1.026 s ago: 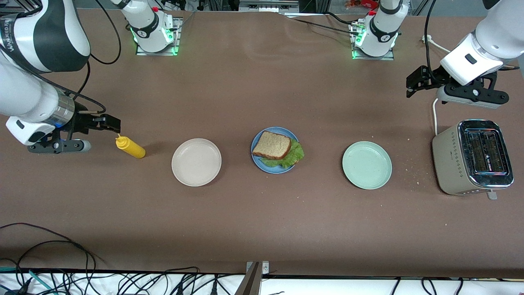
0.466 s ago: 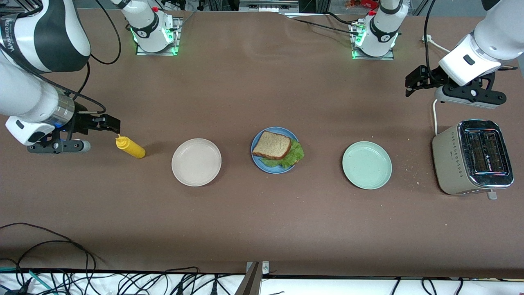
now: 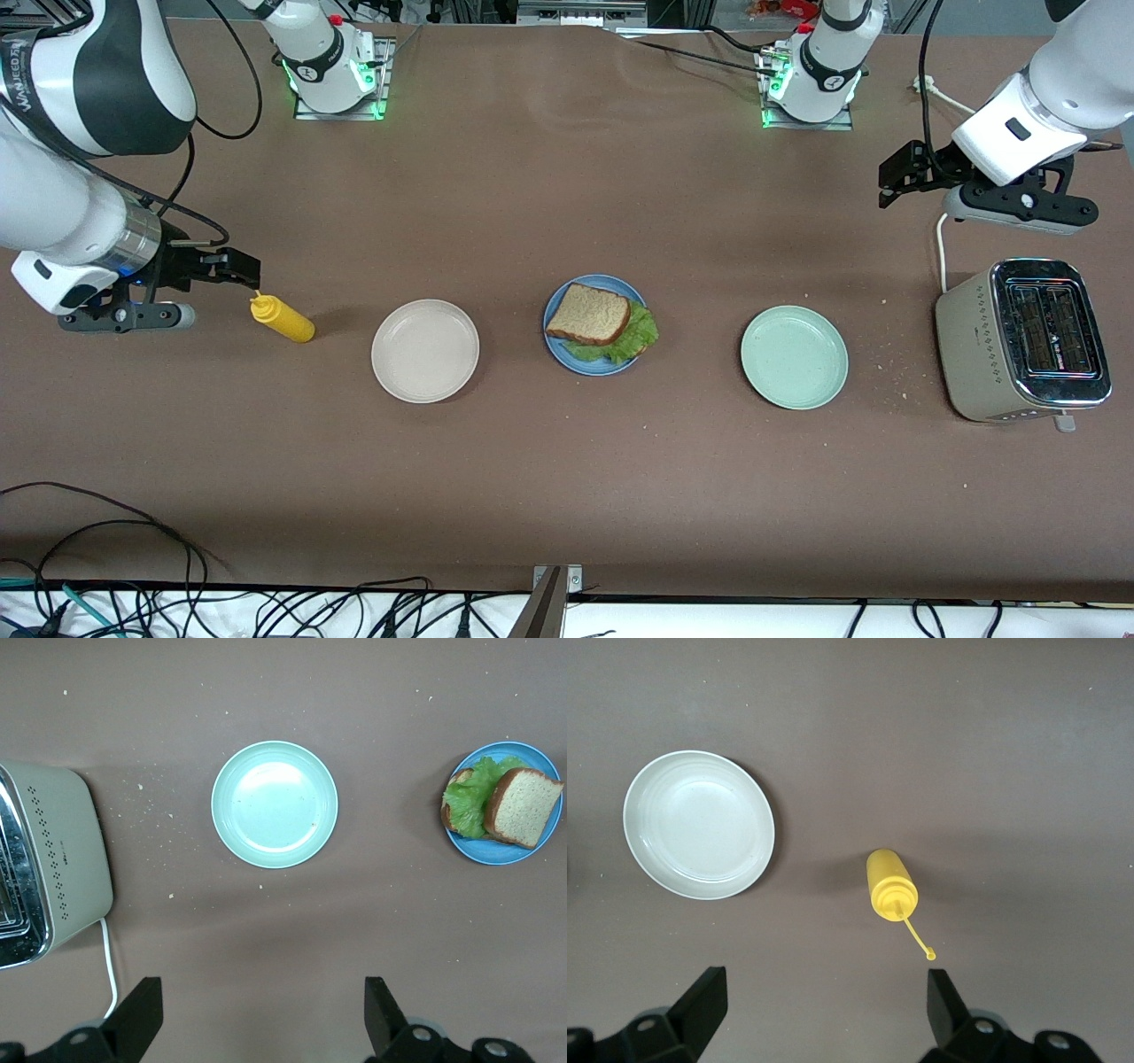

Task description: Make sandwich in blue plate with both arms

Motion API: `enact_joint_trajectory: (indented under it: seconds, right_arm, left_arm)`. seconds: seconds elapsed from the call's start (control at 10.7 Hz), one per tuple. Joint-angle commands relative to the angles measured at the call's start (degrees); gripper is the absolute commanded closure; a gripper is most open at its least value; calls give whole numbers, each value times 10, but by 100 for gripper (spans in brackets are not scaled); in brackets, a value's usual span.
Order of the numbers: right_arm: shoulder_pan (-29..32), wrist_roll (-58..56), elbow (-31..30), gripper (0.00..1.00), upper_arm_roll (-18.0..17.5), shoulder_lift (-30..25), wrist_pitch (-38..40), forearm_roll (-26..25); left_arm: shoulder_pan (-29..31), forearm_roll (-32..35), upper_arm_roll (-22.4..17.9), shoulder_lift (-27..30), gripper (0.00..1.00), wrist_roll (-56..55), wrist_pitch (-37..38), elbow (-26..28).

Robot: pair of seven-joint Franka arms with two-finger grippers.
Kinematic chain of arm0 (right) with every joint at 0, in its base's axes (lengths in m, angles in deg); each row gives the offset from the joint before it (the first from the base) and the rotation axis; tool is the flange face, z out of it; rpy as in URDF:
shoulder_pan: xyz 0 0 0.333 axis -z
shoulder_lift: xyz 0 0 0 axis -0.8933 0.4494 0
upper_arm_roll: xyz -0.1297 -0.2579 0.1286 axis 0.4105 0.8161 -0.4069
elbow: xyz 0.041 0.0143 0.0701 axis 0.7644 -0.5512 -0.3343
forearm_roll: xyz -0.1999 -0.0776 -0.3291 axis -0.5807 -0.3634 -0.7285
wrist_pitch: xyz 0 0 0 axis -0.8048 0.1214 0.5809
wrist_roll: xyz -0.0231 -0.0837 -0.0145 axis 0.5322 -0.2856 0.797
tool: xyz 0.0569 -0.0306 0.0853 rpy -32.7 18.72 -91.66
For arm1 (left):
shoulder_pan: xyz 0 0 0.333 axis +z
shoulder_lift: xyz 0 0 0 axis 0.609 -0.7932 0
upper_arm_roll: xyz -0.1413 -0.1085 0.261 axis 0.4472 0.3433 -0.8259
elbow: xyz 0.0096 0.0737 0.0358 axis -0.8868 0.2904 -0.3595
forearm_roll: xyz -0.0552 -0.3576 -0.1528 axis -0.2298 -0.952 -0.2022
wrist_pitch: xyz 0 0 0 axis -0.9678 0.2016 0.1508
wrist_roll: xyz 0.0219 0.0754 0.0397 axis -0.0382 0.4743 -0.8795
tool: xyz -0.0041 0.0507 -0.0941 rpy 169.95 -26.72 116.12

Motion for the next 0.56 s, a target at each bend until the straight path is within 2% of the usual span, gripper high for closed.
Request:
enact_joint_trajectory:
  seconds: [0.0,0.47]
  right_arm:
    - [2,4,-9,0,-10,-16,2,-2]
    - [3,13,17,0,-10,-26,23,0]
  left_arm:
    - [3,-14,-1,-8,0,2,13,-16]
    - [3,-14,-1,-8,0,2,13,-16]
